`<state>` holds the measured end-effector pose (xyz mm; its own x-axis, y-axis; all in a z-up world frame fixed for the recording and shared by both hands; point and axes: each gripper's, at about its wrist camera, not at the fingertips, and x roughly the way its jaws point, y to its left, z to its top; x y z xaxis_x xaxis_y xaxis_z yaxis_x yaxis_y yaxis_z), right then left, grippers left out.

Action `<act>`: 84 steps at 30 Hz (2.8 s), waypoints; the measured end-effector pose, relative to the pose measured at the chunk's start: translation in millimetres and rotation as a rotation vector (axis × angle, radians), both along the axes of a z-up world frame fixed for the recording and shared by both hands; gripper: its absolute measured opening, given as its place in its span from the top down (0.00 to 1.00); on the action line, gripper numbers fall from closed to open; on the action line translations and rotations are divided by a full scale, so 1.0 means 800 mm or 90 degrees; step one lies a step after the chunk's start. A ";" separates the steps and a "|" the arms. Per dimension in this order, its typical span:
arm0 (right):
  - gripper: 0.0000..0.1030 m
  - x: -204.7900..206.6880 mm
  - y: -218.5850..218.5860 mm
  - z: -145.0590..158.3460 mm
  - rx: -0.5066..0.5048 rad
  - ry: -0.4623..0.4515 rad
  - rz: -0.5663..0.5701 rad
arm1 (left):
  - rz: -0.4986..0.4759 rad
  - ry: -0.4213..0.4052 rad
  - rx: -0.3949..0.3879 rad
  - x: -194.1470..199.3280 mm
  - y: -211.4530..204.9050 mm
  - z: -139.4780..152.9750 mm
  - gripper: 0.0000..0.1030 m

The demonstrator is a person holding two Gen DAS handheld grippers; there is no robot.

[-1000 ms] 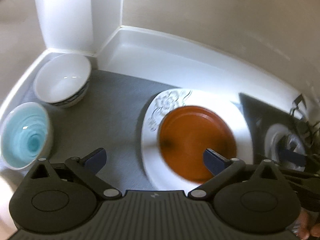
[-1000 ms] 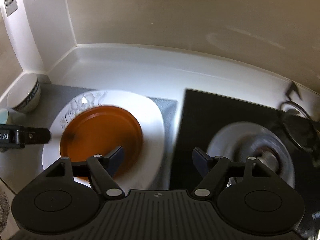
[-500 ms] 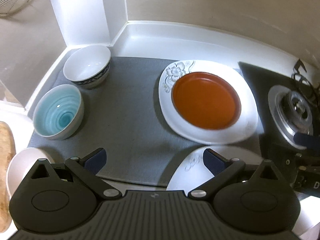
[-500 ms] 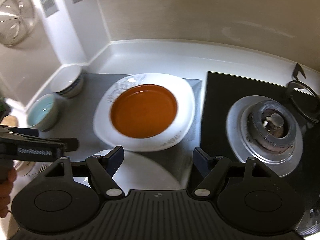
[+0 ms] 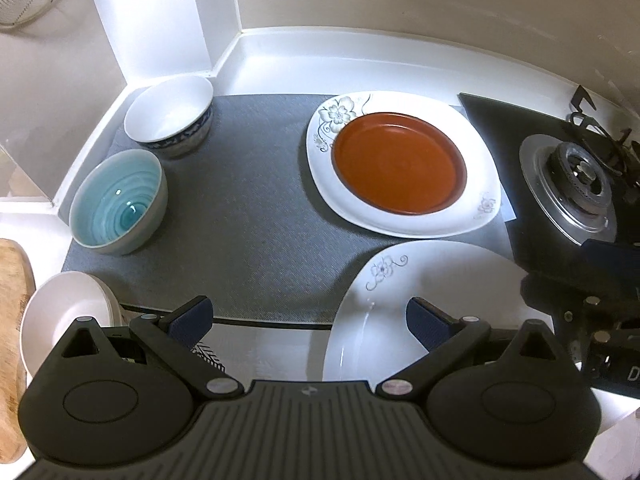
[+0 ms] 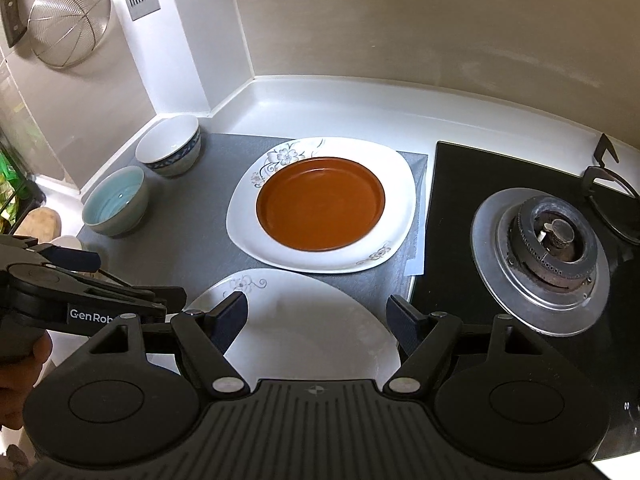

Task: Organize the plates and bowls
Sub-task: 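Move the right gripper back to the large white plate on the towel, then close the right gripper on the rim of the large white plate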

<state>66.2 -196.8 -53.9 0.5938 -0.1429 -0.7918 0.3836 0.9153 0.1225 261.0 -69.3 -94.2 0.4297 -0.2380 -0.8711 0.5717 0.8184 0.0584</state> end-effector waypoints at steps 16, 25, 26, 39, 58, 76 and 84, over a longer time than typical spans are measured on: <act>0.24 -0.008 0.012 -0.005 -0.003 0.016 -0.005 | -0.016 0.171 -0.022 0.013 0.015 -0.024 0.00; 0.24 -0.010 0.012 -0.011 0.004 0.028 -0.008 | -0.012 0.180 -0.001 0.015 0.020 -0.030 0.00; 0.24 -0.010 0.012 -0.013 0.004 0.030 -0.009 | -0.009 0.170 0.001 0.016 0.021 -0.029 0.00; 0.24 -0.035 -0.022 -0.058 0.051 0.051 -0.065 | -0.021 0.124 -0.029 0.018 0.022 -0.042 0.00; 0.27 -0.048 -0.037 -0.094 0.149 0.055 -0.069 | -0.058 0.177 -0.054 0.039 0.000 -0.081 0.03; 0.27 0.004 -0.010 -0.075 0.080 -0.012 0.076 | -0.020 0.164 -0.061 0.043 0.030 -0.078 0.03; 0.24 0.030 -0.070 -0.111 0.153 -0.028 0.066 | -0.023 0.165 -0.058 0.043 0.026 -0.079 0.03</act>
<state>90.5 -253.0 -142.8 0.6303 0.1100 -0.7685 0.2784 0.8920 0.3560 295.1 -48.4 -157.8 0.1849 -0.3318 -0.9250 0.5861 0.7928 -0.1672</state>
